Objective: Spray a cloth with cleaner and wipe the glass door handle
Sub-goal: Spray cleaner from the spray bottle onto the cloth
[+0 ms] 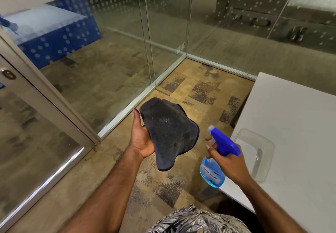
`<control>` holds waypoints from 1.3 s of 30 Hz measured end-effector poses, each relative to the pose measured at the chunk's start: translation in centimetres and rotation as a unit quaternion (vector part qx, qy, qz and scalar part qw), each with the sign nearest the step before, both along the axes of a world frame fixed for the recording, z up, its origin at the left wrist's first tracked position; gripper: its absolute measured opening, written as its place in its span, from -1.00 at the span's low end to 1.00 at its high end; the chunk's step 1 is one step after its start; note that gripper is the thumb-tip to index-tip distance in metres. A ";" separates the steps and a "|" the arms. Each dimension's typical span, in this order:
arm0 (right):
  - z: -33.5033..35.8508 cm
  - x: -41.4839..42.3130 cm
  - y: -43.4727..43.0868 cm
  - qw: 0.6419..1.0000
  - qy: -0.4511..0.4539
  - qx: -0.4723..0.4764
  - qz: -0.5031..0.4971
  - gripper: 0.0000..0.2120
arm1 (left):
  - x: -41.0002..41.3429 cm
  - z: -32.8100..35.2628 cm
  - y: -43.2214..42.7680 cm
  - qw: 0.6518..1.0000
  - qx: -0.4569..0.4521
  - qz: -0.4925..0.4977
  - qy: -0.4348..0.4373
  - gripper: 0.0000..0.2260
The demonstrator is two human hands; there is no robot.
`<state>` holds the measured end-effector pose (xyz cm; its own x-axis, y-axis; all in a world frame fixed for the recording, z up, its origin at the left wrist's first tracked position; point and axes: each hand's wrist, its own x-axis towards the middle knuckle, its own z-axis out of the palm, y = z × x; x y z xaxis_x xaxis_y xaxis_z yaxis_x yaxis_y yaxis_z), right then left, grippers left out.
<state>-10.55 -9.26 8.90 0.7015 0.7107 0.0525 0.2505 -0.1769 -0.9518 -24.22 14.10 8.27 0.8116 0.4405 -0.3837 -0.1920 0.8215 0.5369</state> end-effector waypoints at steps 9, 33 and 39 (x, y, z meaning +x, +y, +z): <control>2.0 3.3 -1.0 0.999 -0.021 0.005 -0.026 -0.90 | 0.6 -0.2 -0.3 1.000 -0.001 0.005 -0.002 0.00; 2.2 9.7 -5.2 0.990 -0.032 0.074 -0.112 -0.64 | 1.9 0.4 -0.7 1.000 0.010 0.006 0.025 0.00; -1.0 12.2 -5.9 0.989 -0.088 0.034 -0.117 -0.72 | 2.0 0.5 -1.0 0.999 0.011 0.004 0.032 0.01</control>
